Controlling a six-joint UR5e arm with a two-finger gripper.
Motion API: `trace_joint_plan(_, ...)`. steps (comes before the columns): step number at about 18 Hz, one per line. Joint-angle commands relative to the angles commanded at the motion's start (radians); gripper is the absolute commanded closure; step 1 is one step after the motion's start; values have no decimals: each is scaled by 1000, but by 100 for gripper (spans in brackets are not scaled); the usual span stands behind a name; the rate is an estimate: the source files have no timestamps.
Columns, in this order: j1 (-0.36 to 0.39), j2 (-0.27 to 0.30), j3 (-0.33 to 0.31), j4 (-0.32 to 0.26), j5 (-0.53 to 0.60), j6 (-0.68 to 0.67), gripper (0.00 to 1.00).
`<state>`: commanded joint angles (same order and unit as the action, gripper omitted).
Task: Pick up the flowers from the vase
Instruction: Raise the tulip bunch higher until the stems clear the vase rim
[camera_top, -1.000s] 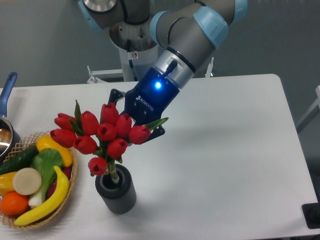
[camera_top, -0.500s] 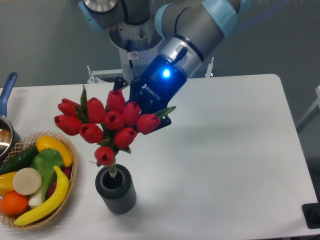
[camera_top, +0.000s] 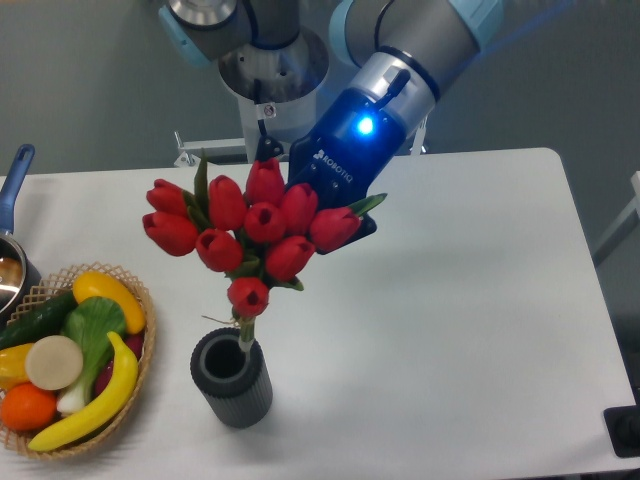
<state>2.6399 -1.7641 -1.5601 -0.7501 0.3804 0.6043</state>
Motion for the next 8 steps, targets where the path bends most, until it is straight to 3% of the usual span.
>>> trace_joint_plan(8,31,0,-9,2,0,6,63)
